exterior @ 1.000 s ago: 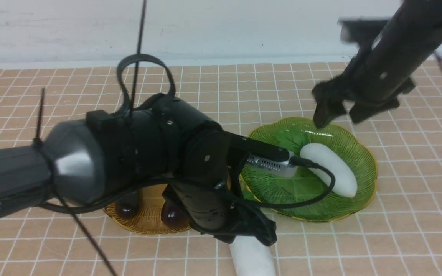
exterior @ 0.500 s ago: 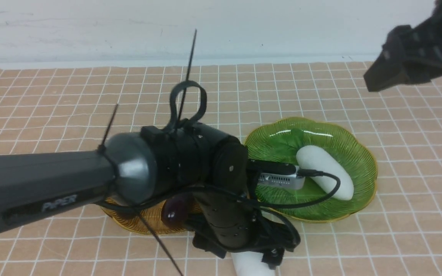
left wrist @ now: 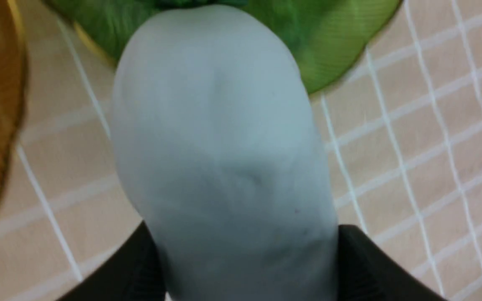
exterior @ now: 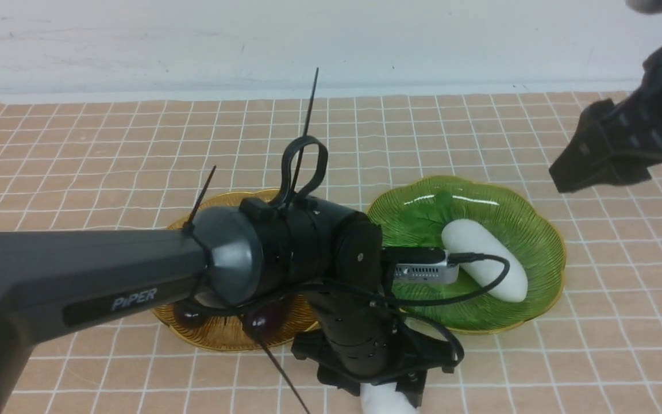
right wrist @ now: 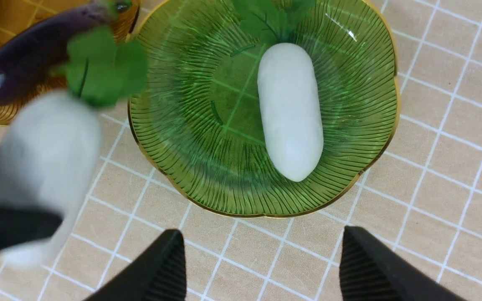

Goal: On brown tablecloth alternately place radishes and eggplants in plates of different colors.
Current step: 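Pick up the white radish and place it on the plate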

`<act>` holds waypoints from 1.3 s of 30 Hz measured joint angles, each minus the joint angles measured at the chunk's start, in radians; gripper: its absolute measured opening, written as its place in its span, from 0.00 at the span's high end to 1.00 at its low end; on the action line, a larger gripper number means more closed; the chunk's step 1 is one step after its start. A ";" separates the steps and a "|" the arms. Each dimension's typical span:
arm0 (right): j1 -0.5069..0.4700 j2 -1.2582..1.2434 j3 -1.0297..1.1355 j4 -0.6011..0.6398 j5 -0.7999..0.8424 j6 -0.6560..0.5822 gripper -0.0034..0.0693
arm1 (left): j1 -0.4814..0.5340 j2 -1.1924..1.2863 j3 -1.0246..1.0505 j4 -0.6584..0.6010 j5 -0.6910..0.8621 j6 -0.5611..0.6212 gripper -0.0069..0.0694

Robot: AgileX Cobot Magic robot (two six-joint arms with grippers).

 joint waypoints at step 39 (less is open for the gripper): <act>0.000 -0.196 0.002 -0.059 -0.001 0.038 0.55 | 0.134 0.431 -0.783 0.204 0.472 0.129 0.61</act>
